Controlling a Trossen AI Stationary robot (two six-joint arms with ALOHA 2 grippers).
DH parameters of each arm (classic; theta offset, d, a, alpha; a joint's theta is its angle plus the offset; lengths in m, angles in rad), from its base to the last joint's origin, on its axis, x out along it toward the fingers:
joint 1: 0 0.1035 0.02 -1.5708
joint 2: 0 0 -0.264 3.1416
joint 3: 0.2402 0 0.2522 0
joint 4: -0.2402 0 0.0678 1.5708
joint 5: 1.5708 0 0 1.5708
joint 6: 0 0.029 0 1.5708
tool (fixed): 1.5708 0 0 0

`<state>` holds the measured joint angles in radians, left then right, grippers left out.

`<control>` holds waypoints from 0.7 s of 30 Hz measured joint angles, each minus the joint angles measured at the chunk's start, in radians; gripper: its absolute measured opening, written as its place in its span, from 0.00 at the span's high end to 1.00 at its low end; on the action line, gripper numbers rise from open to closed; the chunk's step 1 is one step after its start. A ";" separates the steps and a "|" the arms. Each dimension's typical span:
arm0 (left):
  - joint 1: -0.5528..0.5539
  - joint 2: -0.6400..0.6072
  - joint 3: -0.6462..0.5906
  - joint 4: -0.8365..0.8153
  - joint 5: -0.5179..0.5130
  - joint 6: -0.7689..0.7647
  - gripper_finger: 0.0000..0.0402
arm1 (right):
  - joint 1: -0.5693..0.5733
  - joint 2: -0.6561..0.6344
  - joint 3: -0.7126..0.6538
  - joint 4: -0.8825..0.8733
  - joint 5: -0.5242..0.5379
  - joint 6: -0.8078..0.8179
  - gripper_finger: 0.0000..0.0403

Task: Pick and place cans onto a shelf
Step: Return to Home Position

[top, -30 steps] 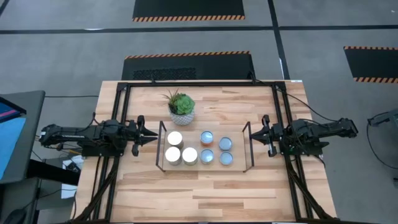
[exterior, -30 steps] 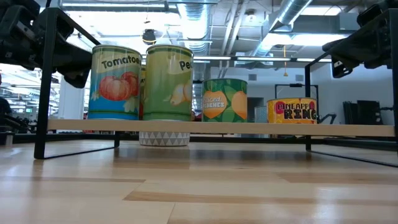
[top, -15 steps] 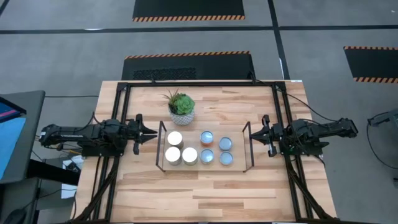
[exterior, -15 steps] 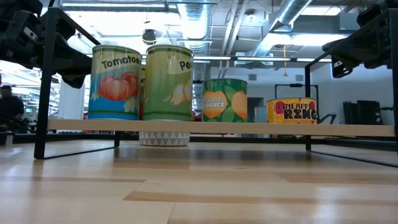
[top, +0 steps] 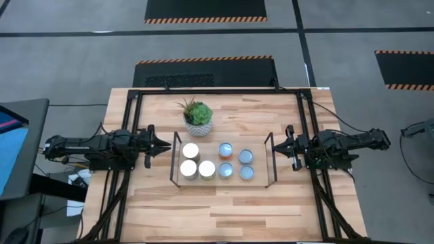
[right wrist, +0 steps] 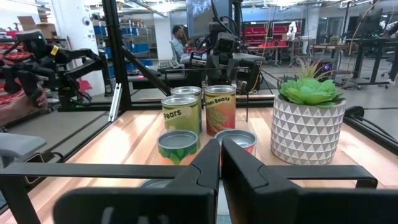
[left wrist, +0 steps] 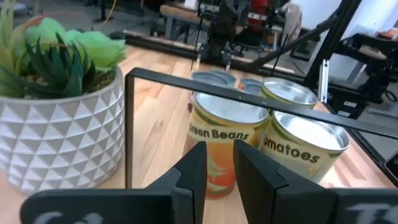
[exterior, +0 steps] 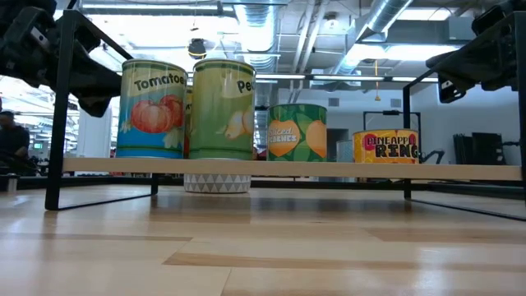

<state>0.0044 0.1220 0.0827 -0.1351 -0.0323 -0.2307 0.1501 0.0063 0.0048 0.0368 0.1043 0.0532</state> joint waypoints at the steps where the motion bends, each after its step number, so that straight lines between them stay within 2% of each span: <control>1: 0.000 -0.005 0.015 -0.036 -0.003 -0.008 0.83 | 0.000 0.000 0.000 0.000 0.000 0.000 0.89; 4: 0.000 -0.007 0.069 -0.129 -0.035 -0.033 0.83 | 0.000 0.000 0.000 0.000 0.000 0.000 0.89; 7: 0.000 -0.007 0.117 -0.128 -0.056 -0.014 0.83 | 0.000 0.000 0.000 0.000 0.000 0.000 0.89; 11: 0.000 -0.007 0.110 0.011 -0.035 0.048 0.83 | 0.000 0.000 0.000 0.000 0.000 0.000 0.89; 16: 0.000 -0.006 0.021 0.185 -0.022 0.041 0.83 | 0.000 0.000 0.000 0.000 0.000 0.000 0.89; 21: 0.000 -0.007 -0.064 0.376 0.098 0.040 0.83 | 0.000 0.000 0.000 0.001 0.000 0.000 0.89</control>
<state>0.0040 0.1154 0.0189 0.2412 0.0661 -0.1910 0.1500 0.0063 0.0044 0.0374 0.1044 0.0532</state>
